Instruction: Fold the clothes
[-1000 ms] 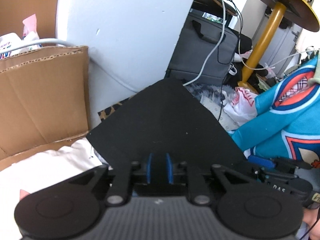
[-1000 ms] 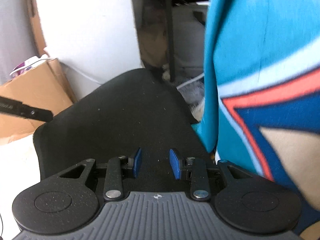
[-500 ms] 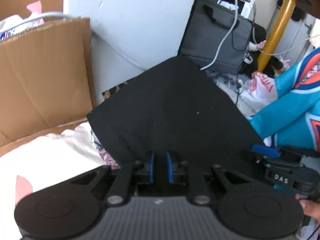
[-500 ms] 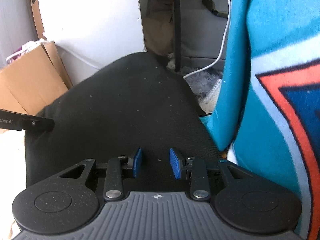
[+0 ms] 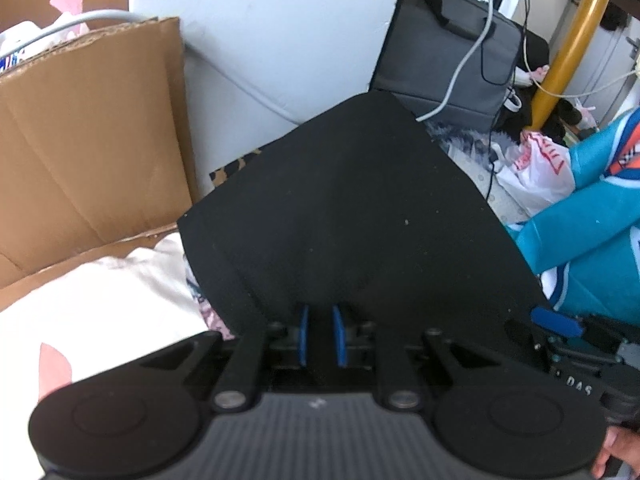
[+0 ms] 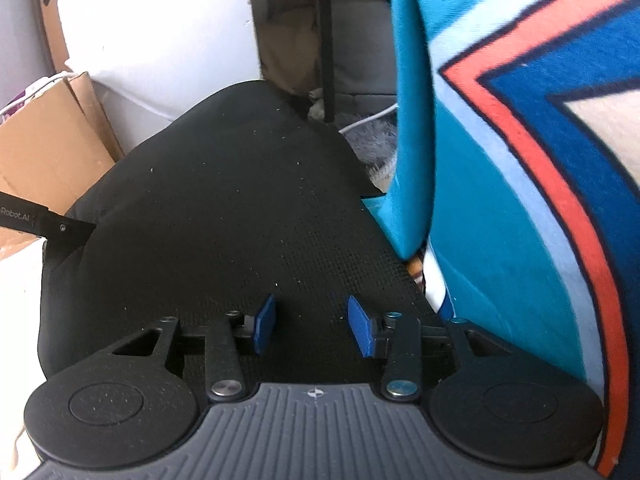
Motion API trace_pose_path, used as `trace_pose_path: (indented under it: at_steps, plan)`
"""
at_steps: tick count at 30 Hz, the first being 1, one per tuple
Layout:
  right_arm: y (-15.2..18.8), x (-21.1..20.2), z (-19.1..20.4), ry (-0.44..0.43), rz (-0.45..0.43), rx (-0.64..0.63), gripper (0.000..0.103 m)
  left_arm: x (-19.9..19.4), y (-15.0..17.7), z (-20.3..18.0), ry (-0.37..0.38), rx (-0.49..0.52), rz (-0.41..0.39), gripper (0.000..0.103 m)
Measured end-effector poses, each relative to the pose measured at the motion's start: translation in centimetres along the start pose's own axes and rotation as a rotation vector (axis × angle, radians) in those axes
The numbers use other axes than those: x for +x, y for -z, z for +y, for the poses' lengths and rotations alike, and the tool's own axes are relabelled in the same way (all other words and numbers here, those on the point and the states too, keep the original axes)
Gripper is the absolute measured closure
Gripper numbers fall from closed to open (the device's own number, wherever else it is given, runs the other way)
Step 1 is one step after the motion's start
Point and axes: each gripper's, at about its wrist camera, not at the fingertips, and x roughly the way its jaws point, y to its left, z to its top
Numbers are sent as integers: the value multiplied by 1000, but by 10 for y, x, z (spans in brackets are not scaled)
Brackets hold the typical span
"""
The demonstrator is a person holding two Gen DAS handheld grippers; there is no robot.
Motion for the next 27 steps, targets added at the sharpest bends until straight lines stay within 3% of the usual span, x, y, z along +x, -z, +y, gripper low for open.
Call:
trace_pose_path:
  at_steps: [2,4,6,9,10,14,19,22,27]
  plan:
    - [-3,-5,2,10,-2,6,56,-7,-3,1,-11,-24,25,76]
    - [-9,-12,7,22,-7,14,55,-14,-6,1,-31,-45,42,48]
    - [-17,-16,13,-6,19,18,55,-21,-9,0,-62,-68,53,33]
    - [-30,-26,23,-16,47,-28,55,-34,-15,-3,-67,-94,67,31]
    - [-35,-30,25,-21,56,-29,54,-38,-17,-4,-68,-100,73,27]
    - [-48,-44,32,-35,80,-24,34,-64,-24,-9,-93,-119,81,21]
    - [-55,-58,47,-27,129,-55,26,-100,-30,-11,-123,-138,108,15]
    - [-60,-71,52,-9,153,-28,13,-120,-33,-6,-130,-173,127,13]
    - [-71,-89,62,-9,224,5,10,-158,-34,-3,-169,-173,126,3]
